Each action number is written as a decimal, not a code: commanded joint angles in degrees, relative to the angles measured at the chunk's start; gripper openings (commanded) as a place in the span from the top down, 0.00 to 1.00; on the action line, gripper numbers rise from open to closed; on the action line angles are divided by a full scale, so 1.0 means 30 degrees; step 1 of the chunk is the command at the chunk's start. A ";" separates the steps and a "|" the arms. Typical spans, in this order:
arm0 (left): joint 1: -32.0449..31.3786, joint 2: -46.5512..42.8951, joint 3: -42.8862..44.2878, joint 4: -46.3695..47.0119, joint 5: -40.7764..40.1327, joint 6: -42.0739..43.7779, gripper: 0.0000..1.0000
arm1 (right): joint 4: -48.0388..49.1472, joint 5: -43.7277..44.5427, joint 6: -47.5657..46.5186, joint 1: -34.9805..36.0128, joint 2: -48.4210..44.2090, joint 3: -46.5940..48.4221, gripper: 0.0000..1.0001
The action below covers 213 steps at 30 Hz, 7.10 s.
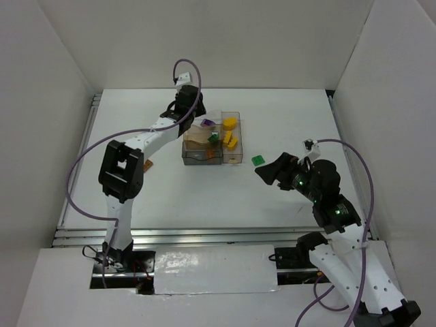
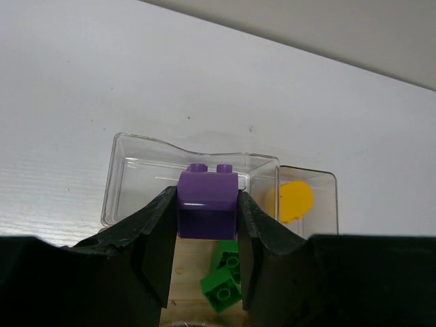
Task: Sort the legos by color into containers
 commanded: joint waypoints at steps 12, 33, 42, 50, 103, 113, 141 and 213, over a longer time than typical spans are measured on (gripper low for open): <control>0.0172 0.2055 0.1493 0.0305 -0.2247 -0.0774 0.82 | -0.2240 0.0021 -0.0676 0.0181 -0.1263 0.0218 0.07; 0.0817 -0.0337 0.0438 0.0074 -0.1309 -0.0805 0.23 | -0.0776 0.1454 -0.0734 0.0181 0.1278 -0.0251 0.00; 0.0787 -0.7246 0.1613 -0.8505 0.0742 -0.0861 0.00 | 0.0482 0.6135 -0.1875 0.0093 0.9682 0.1534 0.02; 0.0729 -1.5014 -0.6676 -1.0564 0.3344 -0.1362 0.00 | -0.0040 0.8427 -0.3344 -0.0257 1.6274 0.6511 0.22; -0.0092 -2.5102 -1.4124 -1.3082 0.2267 0.2917 0.01 | -0.4728 1.5307 0.8119 0.3283 2.1712 1.1610 1.00; 0.0172 -2.6215 -1.3977 -1.3873 -0.1189 0.1453 0.00 | -0.1246 1.1194 -0.2426 0.6451 2.3776 1.7292 1.00; 0.1256 -2.5455 -1.4153 -1.3347 0.0038 0.1803 0.00 | -0.3353 0.9161 -0.6096 0.6158 3.2546 2.6380 0.78; 0.6705 -0.2486 -0.5481 -1.5752 -0.0195 -1.3267 0.00 | 0.1041 0.2013 -0.2229 0.9791 0.5477 0.2914 0.04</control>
